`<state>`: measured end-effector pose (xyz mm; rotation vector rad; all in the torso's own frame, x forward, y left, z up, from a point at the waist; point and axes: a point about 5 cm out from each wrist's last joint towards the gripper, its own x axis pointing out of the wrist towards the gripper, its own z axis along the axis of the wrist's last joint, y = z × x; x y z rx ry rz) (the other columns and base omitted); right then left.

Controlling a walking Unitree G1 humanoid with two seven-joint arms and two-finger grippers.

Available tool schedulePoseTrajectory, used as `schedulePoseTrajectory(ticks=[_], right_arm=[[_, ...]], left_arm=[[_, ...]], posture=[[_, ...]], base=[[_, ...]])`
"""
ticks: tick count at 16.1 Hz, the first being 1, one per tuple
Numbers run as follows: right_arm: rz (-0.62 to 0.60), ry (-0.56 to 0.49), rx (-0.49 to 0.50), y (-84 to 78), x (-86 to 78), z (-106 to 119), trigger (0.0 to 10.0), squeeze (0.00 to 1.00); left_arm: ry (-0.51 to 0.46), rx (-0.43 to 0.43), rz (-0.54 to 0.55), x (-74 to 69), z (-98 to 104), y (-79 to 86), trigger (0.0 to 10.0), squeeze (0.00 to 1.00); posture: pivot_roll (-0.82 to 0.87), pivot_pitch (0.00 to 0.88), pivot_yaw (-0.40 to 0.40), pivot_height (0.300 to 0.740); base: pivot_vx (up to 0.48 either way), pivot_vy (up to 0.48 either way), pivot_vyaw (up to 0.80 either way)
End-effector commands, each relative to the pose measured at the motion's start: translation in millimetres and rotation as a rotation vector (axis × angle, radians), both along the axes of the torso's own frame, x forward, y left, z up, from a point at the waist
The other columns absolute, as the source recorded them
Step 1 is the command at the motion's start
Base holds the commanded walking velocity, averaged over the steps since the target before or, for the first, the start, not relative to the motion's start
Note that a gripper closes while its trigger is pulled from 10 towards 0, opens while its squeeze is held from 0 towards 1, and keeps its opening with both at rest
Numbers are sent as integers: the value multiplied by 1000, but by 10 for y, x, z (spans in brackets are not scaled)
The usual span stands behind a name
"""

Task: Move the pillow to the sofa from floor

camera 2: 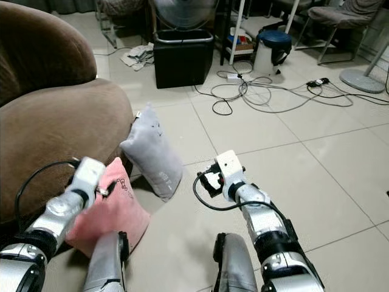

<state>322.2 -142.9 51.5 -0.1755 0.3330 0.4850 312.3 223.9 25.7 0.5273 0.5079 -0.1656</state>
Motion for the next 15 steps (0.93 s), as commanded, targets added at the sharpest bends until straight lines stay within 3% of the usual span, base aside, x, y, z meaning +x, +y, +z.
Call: schedulePoseTrajectory(ticks=[1,5,7,10,15], right_arm=[[37,-21,-17,57,34,49,10000,0],[100,-4,-94,122,-27,-37,10000,0],[167,4,-179,192,-89,-119,10000,0],[237,3,-258,235,-131,-153,10000,0],[266,-8,-291,206,-83,-78,10000,0]], left_arm=[[18,118,-36,34,28,29,10000,0],[51,355,-104,5,-17,73,10000,0],[110,512,-239,-87,-138,32,10000,0],[111,549,-225,-112,-173,23,10000,0],[-9,682,-265,-20,-92,-80,10000,0]], posture=[[83,0,-49,526],[54,0,-33,526],[16,0,-25,526],[-33,0,-50,526],[-48,0,-92,526]], base=[[0,0,0],[0,0,0],[0,0,0],[0,0,0],[0,0,0]])
